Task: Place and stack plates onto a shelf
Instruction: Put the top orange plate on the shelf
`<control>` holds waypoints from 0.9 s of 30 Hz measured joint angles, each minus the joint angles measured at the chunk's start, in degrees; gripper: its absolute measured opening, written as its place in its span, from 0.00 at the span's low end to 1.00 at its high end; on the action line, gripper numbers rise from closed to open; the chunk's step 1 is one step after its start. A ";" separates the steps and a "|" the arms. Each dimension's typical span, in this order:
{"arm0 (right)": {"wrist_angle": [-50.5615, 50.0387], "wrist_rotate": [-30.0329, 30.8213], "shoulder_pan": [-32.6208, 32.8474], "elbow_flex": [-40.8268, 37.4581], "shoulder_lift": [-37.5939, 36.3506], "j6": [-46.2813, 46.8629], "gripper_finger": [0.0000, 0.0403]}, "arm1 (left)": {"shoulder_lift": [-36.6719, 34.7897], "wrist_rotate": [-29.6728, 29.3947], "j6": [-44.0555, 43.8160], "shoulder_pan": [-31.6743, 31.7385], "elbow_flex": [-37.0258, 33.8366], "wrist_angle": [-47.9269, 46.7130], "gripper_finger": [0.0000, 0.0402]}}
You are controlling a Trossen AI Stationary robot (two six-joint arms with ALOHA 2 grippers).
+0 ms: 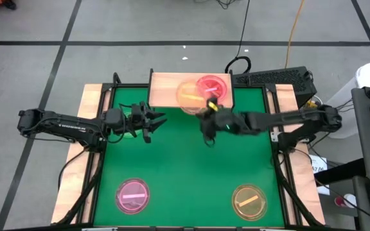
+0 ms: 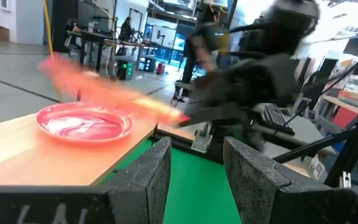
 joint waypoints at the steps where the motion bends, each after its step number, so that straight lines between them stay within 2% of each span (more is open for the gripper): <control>1: 0.23 -2.39 -1.88 1.22 1.45 -0.45 0.00 | 0.00 0.02 0.02 0.00 0.00 0.80 0.38; 5: 0.31 -7.80 -7.16 6.67 7.91 -2.71 0.00 | -0.50 0.32 0.99 -0.01 0.01 4.15 0.38; 11: 0.69 -13.82 -10.78 14.12 17.25 -4.74 0.00 | -0.89 0.37 2.16 -0.01 0.02 4.39 0.38; 14: 0.92 -14.00 -12.18 16.35 20.64 -4.75 0.00 | -1.46 0.37 2.32 -0.02 0.02 4.05 0.38; 20: 2.95 -14.34 -14.97 16.42 24.30 -4.59 0.00 | -1.55 0.37 2.29 0.00 0.02 4.11 0.38; 24: 3.79 -19.64 -16.11 16.42 24.36 -1.33 0.00 | -1.52 0.37 2.29 0.01 0.02 3.98 0.38; 27: 4.25 -20.15 -16.32 16.40 24.36 0.15 0.00 | -1.53 0.37 2.27 0.11 0.02 3.98 0.38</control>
